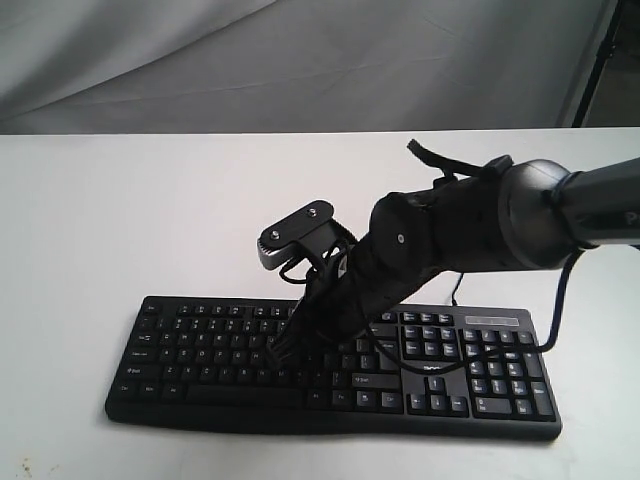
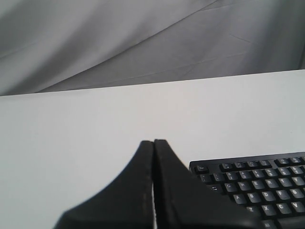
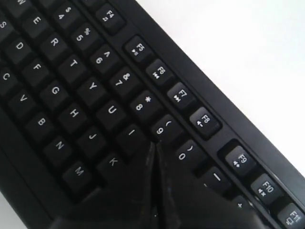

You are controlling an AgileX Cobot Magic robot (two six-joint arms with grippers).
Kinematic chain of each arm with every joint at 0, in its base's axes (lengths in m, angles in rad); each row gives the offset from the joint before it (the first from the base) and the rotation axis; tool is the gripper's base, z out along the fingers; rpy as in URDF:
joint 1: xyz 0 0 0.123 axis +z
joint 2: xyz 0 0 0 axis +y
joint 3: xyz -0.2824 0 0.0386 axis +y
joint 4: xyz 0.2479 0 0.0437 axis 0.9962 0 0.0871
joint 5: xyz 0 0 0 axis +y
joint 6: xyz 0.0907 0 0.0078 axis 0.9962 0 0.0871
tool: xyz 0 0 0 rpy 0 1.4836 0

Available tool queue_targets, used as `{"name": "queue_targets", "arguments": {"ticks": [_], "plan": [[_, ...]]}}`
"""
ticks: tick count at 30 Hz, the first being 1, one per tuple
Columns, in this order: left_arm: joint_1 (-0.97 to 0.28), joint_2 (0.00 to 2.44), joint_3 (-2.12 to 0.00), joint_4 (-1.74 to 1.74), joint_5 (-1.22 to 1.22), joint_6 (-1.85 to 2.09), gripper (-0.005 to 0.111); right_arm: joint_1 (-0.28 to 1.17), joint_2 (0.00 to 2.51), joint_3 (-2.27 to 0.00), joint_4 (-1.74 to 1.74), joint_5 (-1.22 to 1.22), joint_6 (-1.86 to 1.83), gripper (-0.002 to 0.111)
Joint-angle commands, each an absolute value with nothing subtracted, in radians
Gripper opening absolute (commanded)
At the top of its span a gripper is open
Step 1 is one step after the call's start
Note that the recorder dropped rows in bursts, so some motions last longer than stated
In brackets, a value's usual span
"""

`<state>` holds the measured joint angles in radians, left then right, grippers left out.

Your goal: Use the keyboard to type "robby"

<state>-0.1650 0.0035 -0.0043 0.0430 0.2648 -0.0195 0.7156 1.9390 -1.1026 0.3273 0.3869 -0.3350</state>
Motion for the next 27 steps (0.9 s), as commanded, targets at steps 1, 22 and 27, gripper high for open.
{"name": "queue_targets", "arguments": {"ticks": [1, 22, 27], "plan": [[-0.171, 0.000, 0.000, 0.048, 0.258, -0.022, 0.000, 0.711, 1.935, -1.101, 0.332, 0.378, -0.332, 0.000], [-0.171, 0.000, 0.000, 0.048, 0.258, -0.022, 0.000, 0.711, 1.961, -1.101, 0.321, 0.355, -0.336, 0.000], [-0.171, 0.000, 0.000, 0.048, 0.258, -0.022, 0.000, 0.711, 1.959, -1.101, 0.322, 0.353, -0.336, 0.000]]}}
